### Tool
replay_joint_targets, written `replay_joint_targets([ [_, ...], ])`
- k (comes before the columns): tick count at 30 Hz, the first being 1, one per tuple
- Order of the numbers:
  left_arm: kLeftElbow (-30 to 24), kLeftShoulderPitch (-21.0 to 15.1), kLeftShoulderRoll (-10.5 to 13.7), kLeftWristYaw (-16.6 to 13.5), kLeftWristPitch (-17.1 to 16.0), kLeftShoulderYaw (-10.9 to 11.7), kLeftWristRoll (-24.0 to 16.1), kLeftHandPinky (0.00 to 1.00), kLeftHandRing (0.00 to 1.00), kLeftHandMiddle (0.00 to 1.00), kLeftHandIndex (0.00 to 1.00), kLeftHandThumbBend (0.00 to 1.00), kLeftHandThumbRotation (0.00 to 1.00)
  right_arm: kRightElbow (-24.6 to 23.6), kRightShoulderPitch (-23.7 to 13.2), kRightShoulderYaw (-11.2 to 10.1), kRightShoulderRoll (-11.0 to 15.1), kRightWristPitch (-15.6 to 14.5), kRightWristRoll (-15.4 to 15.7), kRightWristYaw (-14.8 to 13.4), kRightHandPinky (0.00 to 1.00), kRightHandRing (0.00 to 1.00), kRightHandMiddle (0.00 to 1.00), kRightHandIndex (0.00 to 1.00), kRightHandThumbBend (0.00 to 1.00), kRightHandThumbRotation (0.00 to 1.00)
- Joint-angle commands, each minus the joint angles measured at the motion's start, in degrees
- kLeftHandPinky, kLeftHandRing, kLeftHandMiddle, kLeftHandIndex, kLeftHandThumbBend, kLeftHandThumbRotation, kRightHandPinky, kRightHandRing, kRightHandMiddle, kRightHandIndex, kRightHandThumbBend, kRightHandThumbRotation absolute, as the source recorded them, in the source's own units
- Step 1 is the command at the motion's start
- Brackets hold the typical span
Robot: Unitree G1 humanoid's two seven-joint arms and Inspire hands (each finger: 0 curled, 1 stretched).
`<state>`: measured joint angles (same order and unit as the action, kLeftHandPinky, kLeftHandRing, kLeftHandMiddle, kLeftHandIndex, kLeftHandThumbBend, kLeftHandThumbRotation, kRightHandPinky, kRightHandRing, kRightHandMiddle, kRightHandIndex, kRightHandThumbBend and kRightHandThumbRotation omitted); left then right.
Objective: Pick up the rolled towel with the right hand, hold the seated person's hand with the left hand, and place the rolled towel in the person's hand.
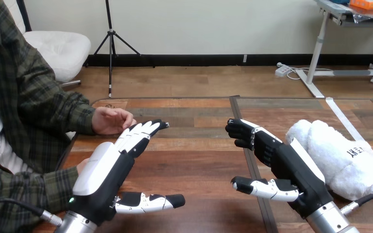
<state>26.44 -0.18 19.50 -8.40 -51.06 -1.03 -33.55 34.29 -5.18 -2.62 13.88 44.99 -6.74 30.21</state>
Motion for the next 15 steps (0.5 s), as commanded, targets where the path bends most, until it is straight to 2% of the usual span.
replay_joint_targets([
  [1,-2.02,-2.68,0.79,-1.16,-0.02,-0.42,1.62,0.98,0.96,0.94,0.9,1.0,0.51,-0.13,-4.54,-0.11,0.11,1.97,0.17,-0.81,0.87,0.89,0.87,0.86,1.0,0.44],
  [15,-2.39,-2.68,1.22,-1.19,0.34,-0.72,2.2,0.97,0.96,0.94,0.9,1.0,0.52,-0.51,-4.36,0.03,0.01,1.95,1.14,-1.78,0.86,0.88,0.87,0.86,1.0,0.46],
])
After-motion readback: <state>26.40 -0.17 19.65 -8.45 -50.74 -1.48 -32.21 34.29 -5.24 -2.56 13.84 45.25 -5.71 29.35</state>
